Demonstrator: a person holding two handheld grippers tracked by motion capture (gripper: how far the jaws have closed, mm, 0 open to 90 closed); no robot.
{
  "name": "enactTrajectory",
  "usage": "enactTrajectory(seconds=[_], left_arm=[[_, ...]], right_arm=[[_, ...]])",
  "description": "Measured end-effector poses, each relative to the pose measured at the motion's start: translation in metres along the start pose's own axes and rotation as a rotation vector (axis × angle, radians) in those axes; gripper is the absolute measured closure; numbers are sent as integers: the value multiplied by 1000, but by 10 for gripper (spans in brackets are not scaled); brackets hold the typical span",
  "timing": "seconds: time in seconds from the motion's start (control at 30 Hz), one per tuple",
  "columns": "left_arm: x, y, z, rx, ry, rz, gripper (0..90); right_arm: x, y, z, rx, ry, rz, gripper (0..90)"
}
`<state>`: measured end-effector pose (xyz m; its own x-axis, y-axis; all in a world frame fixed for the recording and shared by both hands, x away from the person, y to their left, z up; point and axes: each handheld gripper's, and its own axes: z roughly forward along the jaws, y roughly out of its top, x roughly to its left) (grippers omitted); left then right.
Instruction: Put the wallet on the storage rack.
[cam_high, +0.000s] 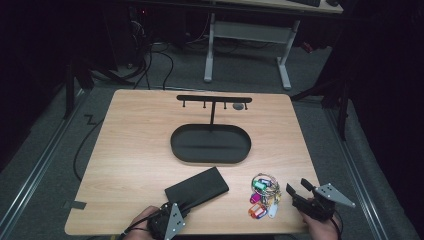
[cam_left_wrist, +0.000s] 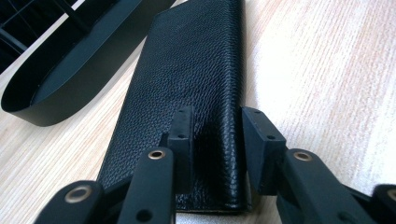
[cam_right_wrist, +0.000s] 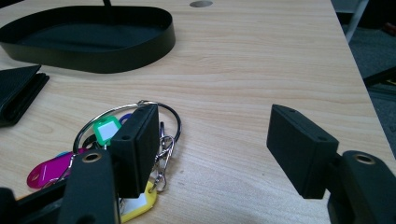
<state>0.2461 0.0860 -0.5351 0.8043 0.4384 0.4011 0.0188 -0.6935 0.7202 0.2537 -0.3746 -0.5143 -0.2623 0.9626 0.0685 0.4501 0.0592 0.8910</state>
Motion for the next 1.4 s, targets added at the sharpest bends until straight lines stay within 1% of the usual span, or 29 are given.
enactTrajectory(seconds=[0.3, 0.53, 0.6, 0.93, 1.1, 1.27, 1.3, 1.4], left_arm=[[-1, 0, -3, -15, 13, -6, 735], [2, 1, -10, -42, 20, -30, 771], [3, 1, -11, -48, 19, -41, 776], [9, 2, -18, -79, 27, -68, 798], [13, 2, -22, -101, 23, -108, 801], [20, 1, -27, -128, 0, -179, 804], [22, 0, -28, -136, -11, -198, 805], [24, 0, -32, -146, -24, -226, 806]], right_arm=[[-1, 2, 3, -4, 21, -14, 348], [-3, 1, 1, -9, 18, 3, 349], [-3, 1, 2, -8, 17, -1, 349], [-1, 1, 3, -3, 18, -1, 349], [-2, 1, 3, -5, 16, -2, 349], [-2, 1, 3, -5, 15, -2, 350], [-2, 1, 3, -4, 15, -1, 350], [-1, 2, 2, -5, 17, -7, 350]])
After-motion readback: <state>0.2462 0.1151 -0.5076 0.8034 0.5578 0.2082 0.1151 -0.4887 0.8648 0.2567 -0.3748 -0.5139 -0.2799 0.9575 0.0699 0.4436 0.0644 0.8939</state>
